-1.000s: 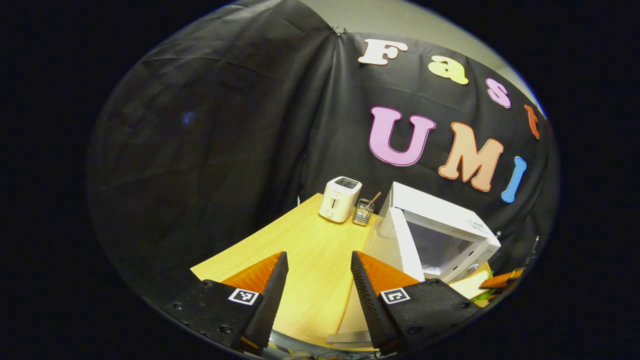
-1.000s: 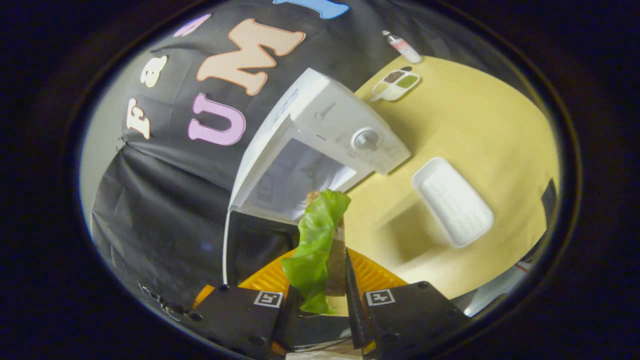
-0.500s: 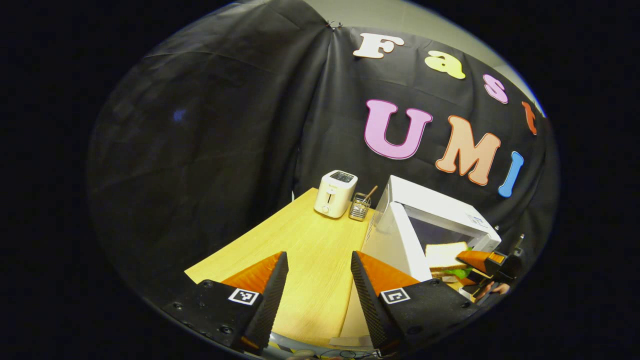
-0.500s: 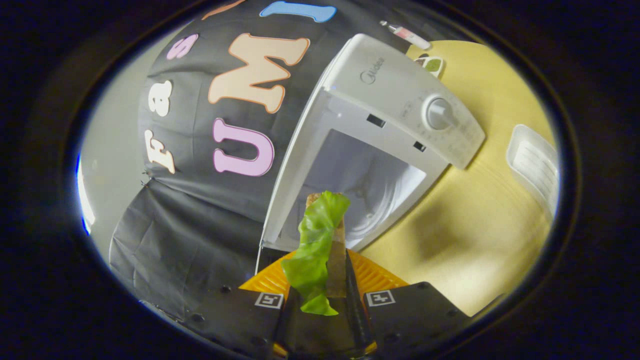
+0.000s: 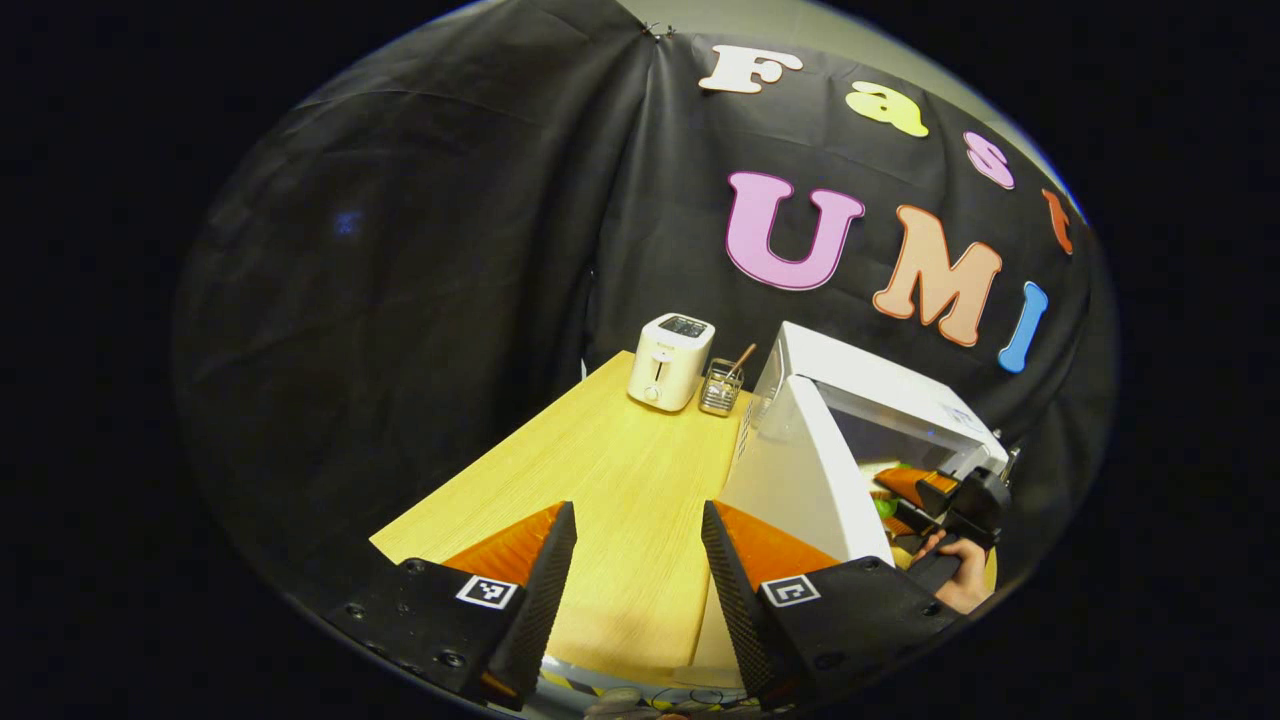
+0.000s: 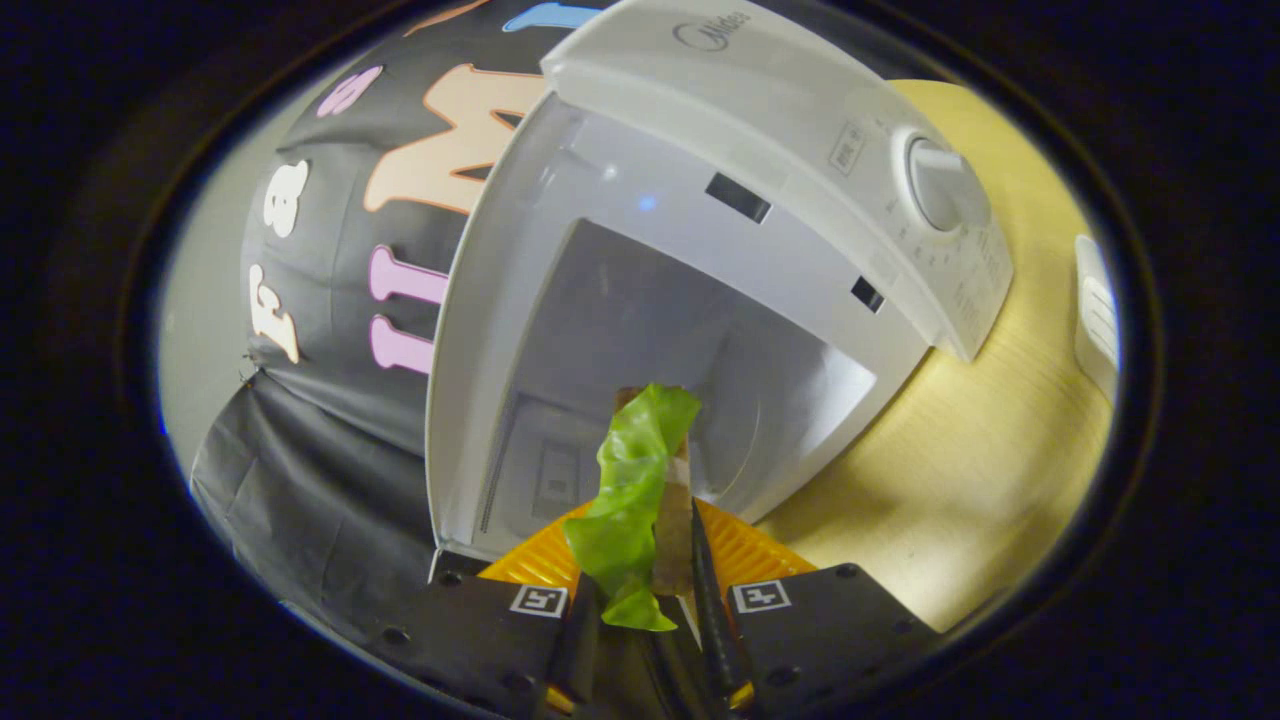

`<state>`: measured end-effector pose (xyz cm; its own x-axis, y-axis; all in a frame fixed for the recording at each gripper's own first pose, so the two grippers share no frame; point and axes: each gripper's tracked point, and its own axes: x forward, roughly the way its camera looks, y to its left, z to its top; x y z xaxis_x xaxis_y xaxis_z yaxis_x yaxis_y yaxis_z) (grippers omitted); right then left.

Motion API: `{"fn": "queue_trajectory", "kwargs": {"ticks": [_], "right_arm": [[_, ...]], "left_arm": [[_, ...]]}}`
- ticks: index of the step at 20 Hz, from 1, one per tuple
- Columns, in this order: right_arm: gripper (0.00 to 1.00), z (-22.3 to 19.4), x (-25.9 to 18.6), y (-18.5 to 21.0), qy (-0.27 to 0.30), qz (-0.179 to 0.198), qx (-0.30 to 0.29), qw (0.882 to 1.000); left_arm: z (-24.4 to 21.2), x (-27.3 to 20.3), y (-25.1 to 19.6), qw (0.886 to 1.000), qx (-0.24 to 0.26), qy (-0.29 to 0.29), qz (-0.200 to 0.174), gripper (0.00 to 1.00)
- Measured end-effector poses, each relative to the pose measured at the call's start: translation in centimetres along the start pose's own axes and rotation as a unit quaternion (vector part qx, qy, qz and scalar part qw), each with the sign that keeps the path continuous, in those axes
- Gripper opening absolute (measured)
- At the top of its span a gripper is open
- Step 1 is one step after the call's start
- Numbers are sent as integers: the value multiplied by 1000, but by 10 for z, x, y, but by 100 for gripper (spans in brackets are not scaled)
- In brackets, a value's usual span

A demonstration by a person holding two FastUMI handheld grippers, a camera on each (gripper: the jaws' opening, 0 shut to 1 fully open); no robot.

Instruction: Open the microwave oven with the left hand, put the food in, and close the microwave oven.

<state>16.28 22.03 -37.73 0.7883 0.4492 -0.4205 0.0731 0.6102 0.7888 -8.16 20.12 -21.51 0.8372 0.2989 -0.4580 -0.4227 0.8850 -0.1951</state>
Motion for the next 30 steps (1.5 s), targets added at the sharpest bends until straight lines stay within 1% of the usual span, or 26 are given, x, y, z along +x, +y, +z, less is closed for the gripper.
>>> {"fn": "queue_trajectory", "kwargs": {"ticks": [4, 7, 8, 9, 13, 14, 16, 18, 19, 21, 22, 23, 25, 26, 28, 30], "right_arm": [[45, 16, 19, 8, -34, 5, 22, 999], [45, 22, 29, 8, -56, -3, 31, 998], [42, 21, 31, 7, -58, -8, 28, 998], [45, 21, 33, 5, -59, -14, 24, 998], [45, 23, 38, -4, -74, -43, -3, 996], [37, 25, 39, -7, -80, -53, -14, 995], [37, 27, 38, -11, -87, -67, -40, 993], [68, 27, 41, -13, -85, -75, -61, 992], [60, 30, 40, -15, -89, -83, -71, 990], [89, 34, 38, -20, -97, -101, -100, 985], [99, 37, 35, -22, -102, -110, -116, 982], [89, 40, 30, -26, -110, -121, -136, 977], [89, 48, 26, -32, -120, -138, -175, 968], [90, 50, 22, -32, -124, -140, -191, 964], [90, 56, 16, -26, -135, -134, -219, 957], [90, 58, 11, -19, -140, -126, -240, 952]], "left_arm": [[-4, 2, 4, 1000, 3, 11, 4, 74], [-6, 2, 5, 1000, 2, 16, 6, 74], [-7, 2, 5, 1000, 4, 17, 7, 74], [-7, 2, 7, 1000, 6, 18, 8, 74], [-10, 2, 8, 1000, 12, 23, 15, 74], [-12, 2, 7, 1000, 13, 25, 15, 74], [-14, 1, 7, 999, 12, 27, 15, 74], [-16, 2, 7, 999, 9, 29, 15, 74], [-18, 2, 7, 999, 7, 31, 16, 74], [-20, 2, 10, 999, 4, 33, 19, 74], [-21, 2, 11, 999, 3, 35, 19, 74], [-23, 2, 11, 999, 2, 37, 20, 74], [-26, 1, 12, 999, 0, 42, 21, 74], [-28, 1, 12, 999, -1, 44, 20, 74], [-29, 3, 13, 999, -1, 46, 19, 75], [-29, 4, 13, 999, 0, 47, 18, 74]]}}
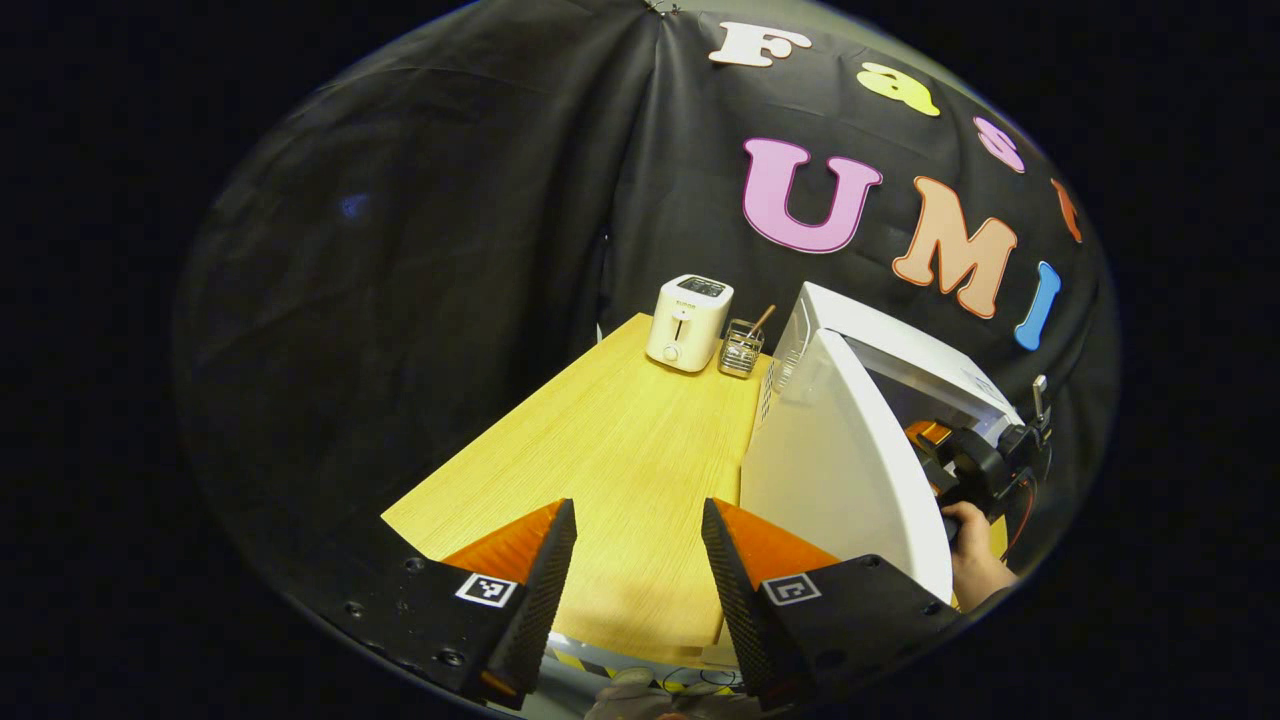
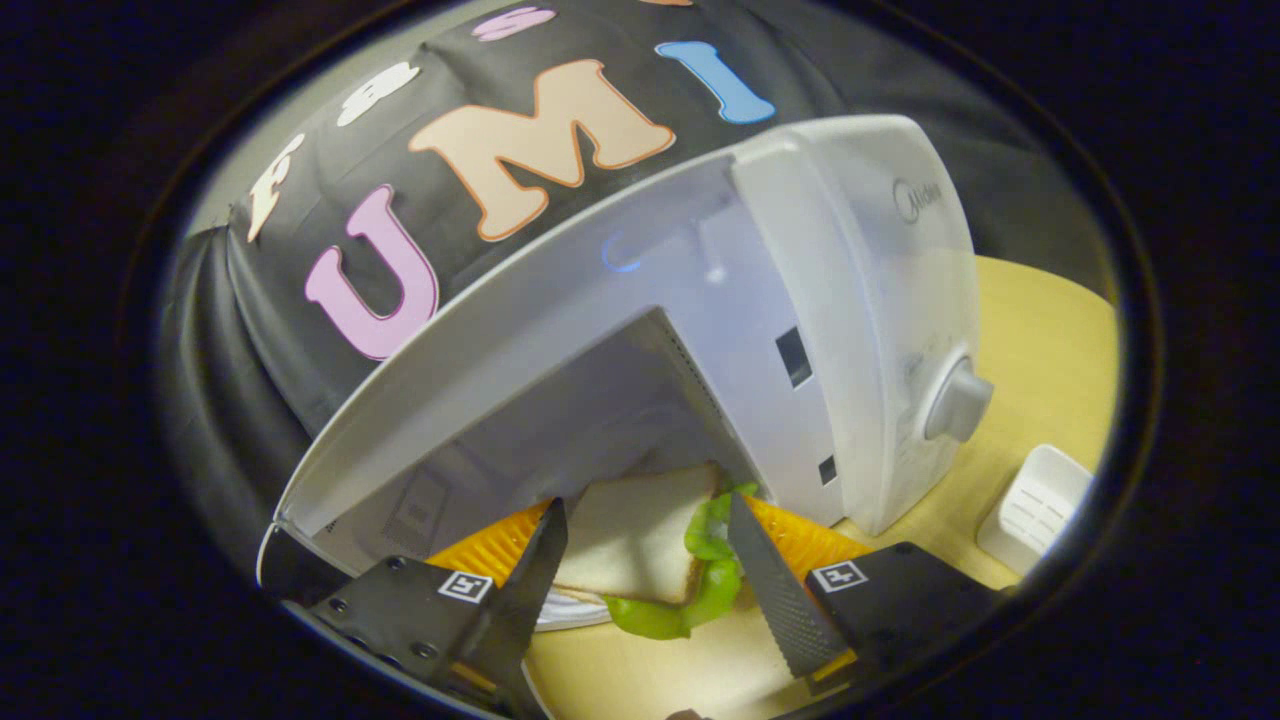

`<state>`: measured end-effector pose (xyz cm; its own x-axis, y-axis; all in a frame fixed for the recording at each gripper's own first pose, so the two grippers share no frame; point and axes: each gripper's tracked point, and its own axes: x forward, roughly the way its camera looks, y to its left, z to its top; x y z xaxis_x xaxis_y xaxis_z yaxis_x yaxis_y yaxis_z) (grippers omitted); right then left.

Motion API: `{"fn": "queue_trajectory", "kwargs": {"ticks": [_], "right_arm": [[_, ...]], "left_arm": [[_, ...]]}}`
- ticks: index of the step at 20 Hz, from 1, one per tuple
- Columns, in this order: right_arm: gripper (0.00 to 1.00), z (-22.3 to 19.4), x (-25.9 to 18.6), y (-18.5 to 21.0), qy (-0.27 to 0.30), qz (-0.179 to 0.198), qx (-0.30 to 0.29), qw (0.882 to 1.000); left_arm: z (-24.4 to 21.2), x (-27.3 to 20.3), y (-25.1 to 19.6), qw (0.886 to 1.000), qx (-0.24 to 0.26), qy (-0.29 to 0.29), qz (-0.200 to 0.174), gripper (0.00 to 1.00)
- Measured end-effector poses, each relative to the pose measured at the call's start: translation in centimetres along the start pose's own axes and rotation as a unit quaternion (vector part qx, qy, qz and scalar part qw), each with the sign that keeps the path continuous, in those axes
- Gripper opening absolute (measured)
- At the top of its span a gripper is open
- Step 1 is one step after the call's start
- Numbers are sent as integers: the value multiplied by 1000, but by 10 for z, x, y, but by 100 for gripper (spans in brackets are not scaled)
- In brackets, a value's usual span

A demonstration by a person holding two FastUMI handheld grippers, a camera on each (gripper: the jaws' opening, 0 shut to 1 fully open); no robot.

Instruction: Open the microwave oven with the left hand, put the food in, and close the microwave oven.

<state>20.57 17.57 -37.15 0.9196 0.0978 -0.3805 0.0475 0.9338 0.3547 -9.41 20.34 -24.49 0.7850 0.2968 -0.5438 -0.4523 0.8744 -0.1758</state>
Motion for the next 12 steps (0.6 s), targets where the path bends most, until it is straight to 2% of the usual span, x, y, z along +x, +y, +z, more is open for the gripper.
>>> {"fn": "queue_trajectory", "kwargs": {"ticks": [4, 5, 6, 7, 9, 11, 12], "right_arm": [[90, 4, -17, 0, 1, 9, -21, 1000], [99, 5, -24, -1, 1, 13, -28, 1000], [99, 6, -31, -1, 2, 19, -36, 999], [90, 7, -40, -2, 3, 24, -47, 999], [90, 11, -58, -3, 6, 37, -64, 997], [90, 13, -77, -6, 10, 48, -82, 995], [90, 14, -87, -8, 12, 52, -94, 994]], "left_arm": [[-4, 1, -1, 1000, 7, 2, -4, 74], [-6, 1, 0, 1000, 11, 3, -4, 74], [-9, 1, -1, 1000, 13, 7, -4, 75], [-11, -1, -1, 1000, 15, 11, -6, 73], [-15, -4, -3, 1000, 14, 14, -13, 69], [-18, -5, -7, 1000, 13, 16, -21, 58], [-20, -6, -10, 999, 15, 19, -29, 42]]}}
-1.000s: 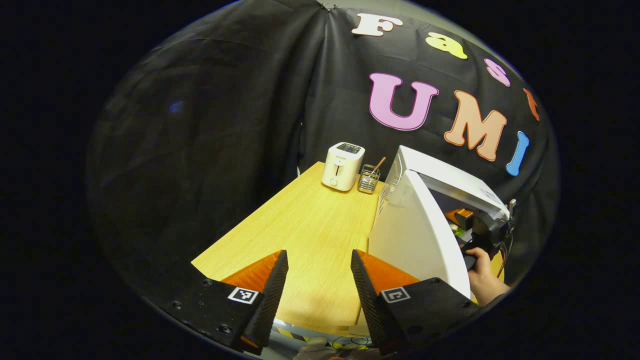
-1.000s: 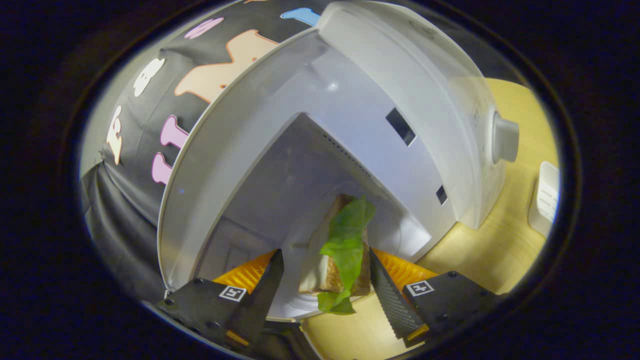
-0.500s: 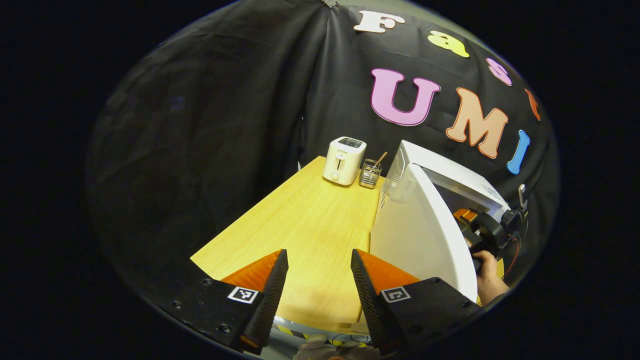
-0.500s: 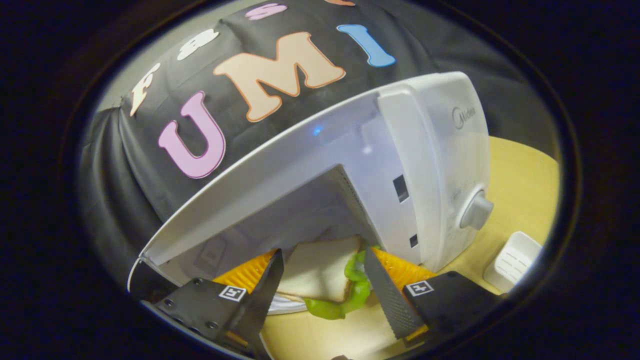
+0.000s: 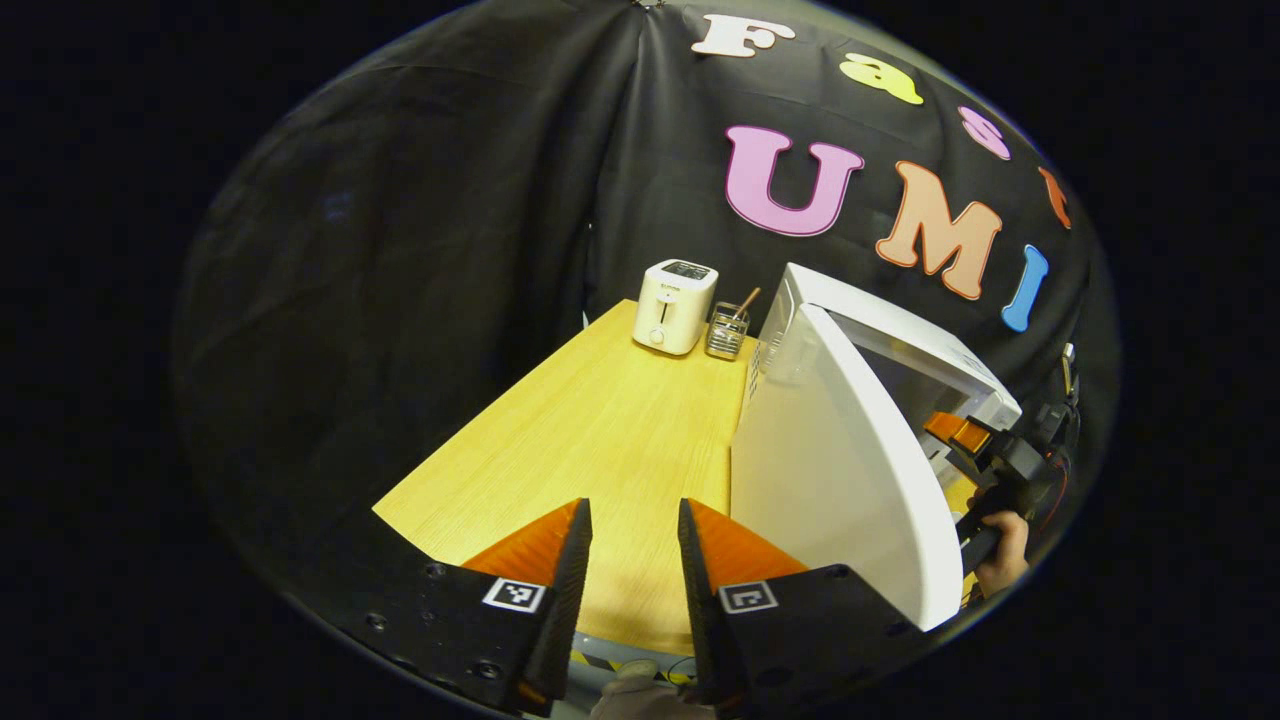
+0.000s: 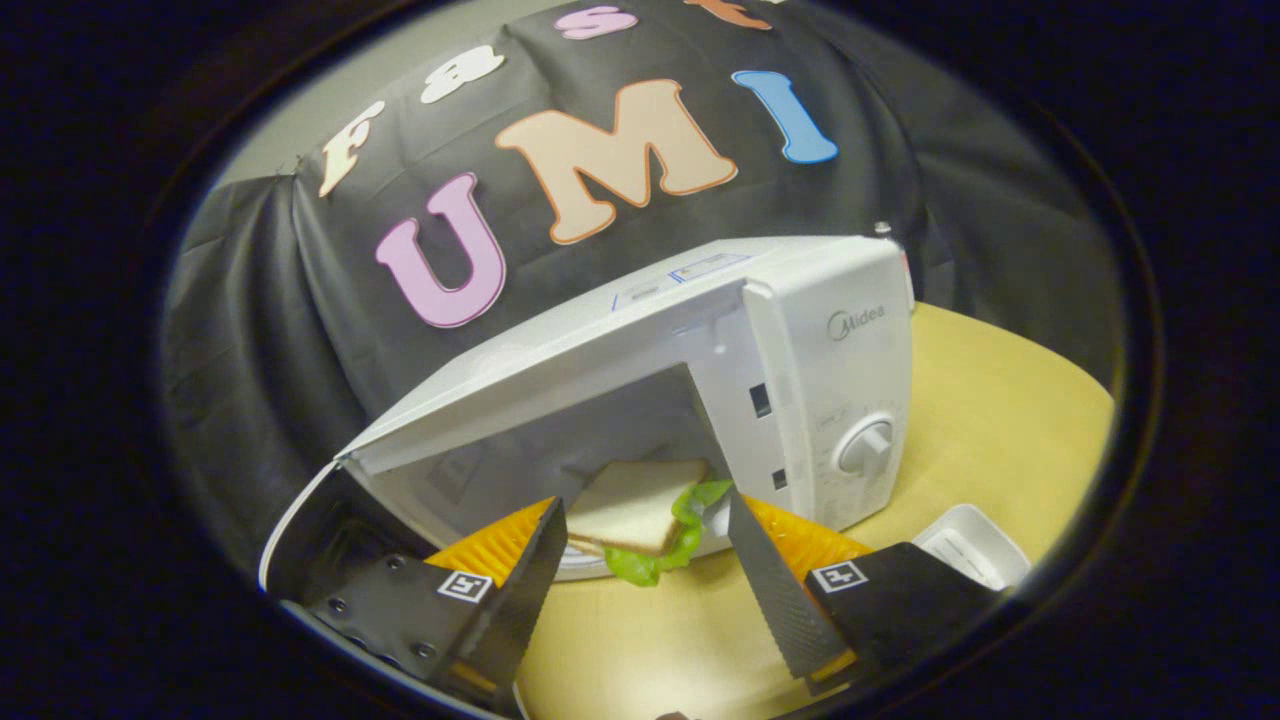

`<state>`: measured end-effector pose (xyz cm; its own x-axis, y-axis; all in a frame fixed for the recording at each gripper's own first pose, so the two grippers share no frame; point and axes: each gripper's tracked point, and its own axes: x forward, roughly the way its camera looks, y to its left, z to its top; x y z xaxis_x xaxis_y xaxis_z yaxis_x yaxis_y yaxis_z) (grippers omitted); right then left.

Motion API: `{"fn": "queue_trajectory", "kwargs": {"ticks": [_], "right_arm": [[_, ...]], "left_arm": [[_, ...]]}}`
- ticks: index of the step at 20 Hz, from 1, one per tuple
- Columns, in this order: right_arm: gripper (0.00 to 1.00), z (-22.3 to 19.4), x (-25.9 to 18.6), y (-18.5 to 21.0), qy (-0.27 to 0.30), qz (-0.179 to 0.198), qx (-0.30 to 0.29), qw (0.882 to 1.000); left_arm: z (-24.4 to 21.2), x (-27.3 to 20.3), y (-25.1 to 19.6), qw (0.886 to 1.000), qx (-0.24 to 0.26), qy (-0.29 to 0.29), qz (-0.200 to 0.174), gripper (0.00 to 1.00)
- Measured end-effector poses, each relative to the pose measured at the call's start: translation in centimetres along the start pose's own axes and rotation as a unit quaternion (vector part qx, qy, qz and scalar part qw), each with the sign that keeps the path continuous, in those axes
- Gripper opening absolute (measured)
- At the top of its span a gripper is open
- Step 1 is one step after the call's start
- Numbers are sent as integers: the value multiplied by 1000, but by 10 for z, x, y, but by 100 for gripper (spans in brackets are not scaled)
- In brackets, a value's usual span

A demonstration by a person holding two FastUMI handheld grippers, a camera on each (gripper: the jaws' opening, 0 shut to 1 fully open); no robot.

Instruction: Open the microwave oven with the left hand, put the food in, and close the microwave oven.

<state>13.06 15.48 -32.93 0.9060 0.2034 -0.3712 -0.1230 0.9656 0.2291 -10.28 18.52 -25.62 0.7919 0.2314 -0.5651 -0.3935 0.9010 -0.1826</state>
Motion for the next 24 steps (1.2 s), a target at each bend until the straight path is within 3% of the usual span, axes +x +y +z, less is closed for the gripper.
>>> {"fn": "queue_trajectory", "kwargs": {"ticks": [1, 2, 8, 9, 10, 11, 12, 13, 24], "right_arm": [[90, 2, -9, -1, 2, 4, -11, 1000], [90, 2, -17, -1, 3, 9, -22, 1000], [91, 25, -72, -4, -7, 25, -52, 998], [91, 31, -79, -6, -11, 26, -54, 998], [91, 39, -87, -9, -16, 26, -55, 998], [91, 46, -95, -11, -21, 26, -56, 998], [91, 53, -102, -14, -27, 24, -59, 998], [91, 61, -109, -19, -33, 22, -63, 997], [90, 112, -165, -94, -68, -60, -63, 994]], "left_arm": [[-3, -1, -4, 1000, 2, 3, -8, 53], [-4, -1, -7, 1000, 4, 6, -16, 34], [-9, -7, -36, 998, 20, 9, -63, 30], [-8, -7, -40, 997, 28, 3, -66, 27], [-8, -7, -42, 997, 38, 2, -66, 10], [-7, -7, -41, 997, 48, -2, -64, 12], [-5, -7, -42, 996, 55, -5, -66, 3], [-4, -7, -47, 996, 56, -8, -73, 1], [-14, -16, -82, 990, 80, -4, -113, 1]]}}
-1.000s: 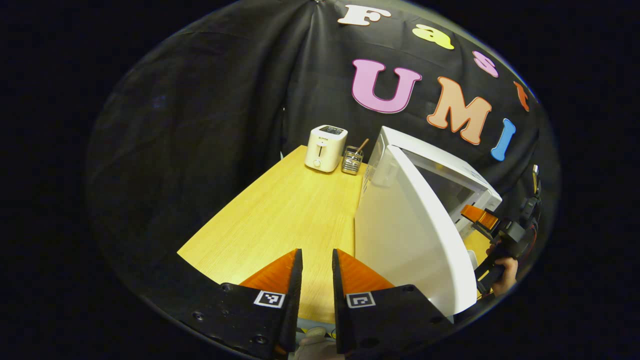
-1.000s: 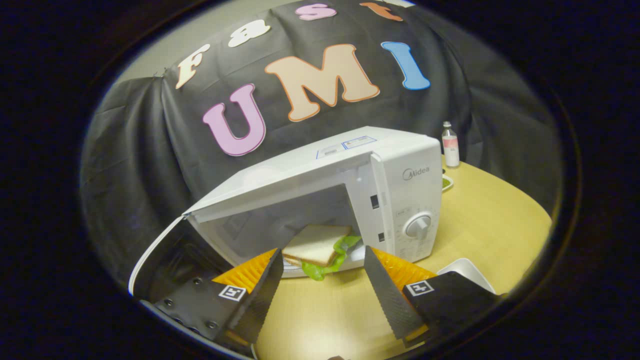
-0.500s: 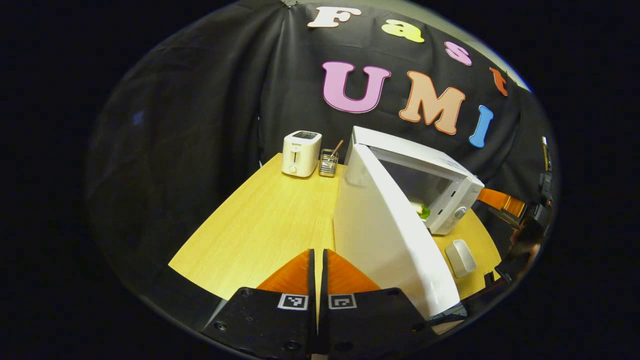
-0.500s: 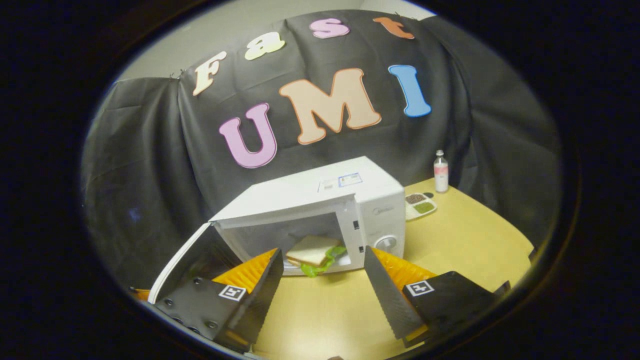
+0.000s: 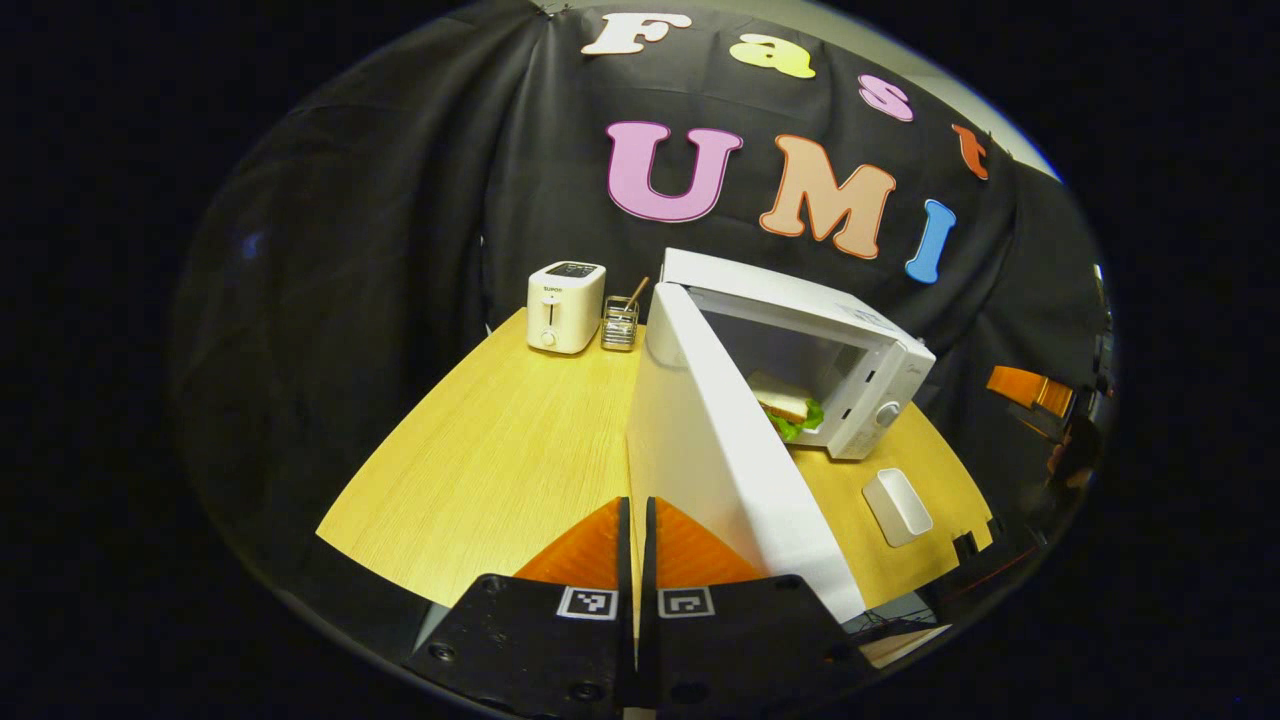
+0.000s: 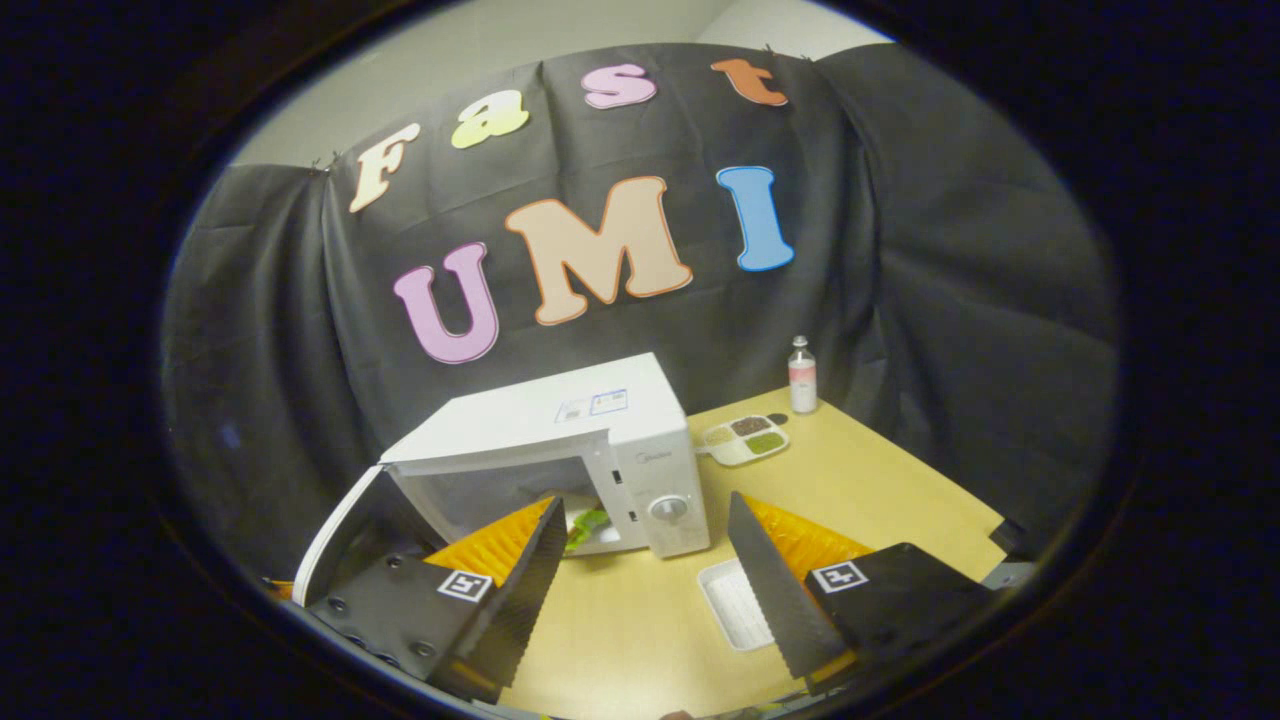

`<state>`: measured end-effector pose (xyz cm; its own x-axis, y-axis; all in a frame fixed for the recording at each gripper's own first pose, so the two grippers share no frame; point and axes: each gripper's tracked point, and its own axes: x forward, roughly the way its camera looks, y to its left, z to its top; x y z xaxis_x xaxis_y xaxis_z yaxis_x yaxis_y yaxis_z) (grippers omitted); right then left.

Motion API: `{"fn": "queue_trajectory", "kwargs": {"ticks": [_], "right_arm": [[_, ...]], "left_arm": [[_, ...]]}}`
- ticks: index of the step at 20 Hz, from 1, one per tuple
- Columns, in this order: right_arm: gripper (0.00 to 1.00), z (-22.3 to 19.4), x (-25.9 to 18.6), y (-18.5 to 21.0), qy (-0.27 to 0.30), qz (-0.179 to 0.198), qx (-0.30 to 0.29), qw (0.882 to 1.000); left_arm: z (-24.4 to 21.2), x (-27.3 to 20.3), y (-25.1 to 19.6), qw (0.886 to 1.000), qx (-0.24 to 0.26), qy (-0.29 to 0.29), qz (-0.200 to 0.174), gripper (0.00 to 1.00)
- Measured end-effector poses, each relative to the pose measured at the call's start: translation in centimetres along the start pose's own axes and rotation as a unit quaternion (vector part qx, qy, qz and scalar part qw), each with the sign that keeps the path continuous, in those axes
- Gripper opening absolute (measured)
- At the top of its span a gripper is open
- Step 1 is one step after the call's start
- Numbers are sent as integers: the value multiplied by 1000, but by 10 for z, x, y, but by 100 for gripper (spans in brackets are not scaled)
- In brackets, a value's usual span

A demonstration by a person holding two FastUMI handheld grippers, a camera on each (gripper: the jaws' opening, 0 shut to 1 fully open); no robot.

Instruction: Open the microwave oven with the left hand, put the food in, and close the microwave oven.

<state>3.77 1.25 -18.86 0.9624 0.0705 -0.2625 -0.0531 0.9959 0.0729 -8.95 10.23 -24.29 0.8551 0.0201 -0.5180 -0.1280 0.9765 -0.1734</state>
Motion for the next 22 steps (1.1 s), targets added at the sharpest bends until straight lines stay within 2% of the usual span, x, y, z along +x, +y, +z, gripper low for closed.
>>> {"fn": "queue_trajectory", "kwargs": {"ticks": [1, 5, 6, 7, 8, 11, 12, 13, 14, 22], "right_arm": [[99, 4, -1, -8, -4, -7, -3, 1000], [100, 17, -7, -35, -14, -34, -9, 999], [99, 21, -10, -39, -16, -37, -5, 999], [91, 24, -12, -42, -18, -39, -1, 999], [99, 27, -14, -46, -20, -41, 3, 999], [99, 32, -23, -61, -24, -55, 10, 998], [91, 33, -26, -66, -25, -59, 10, 998], [99, 33, -27, -71, -25, -63, 8, 998], [91, 35, -31, -75, -25, -67, 7, 997], [91, 39, -51, -99, -33, -96, 19, 995]], "left_arm": [[1, 1, -6, 1000, 1, 1, -4, 1], [6, 4, -32, 1000, 9, 0, -27, 1], [8, 6, -39, 999, 13, 0, -33, 1], [10, 8, -47, 999, 18, -1, -36, 1], [12, 12, -54, 999, 23, -2, -42, 1], [15, 20, -80, 997, 25, 0, -70, 1], [16, 24, -88, 997, 23, 0, -79, 0], [18, 27, -96, 996, 23, 1, -88, 0], [20, 30, -103, 995, 23, 1, -96, 0], [13, 66, -181, 986, 32, 14, -164, 1]]}}
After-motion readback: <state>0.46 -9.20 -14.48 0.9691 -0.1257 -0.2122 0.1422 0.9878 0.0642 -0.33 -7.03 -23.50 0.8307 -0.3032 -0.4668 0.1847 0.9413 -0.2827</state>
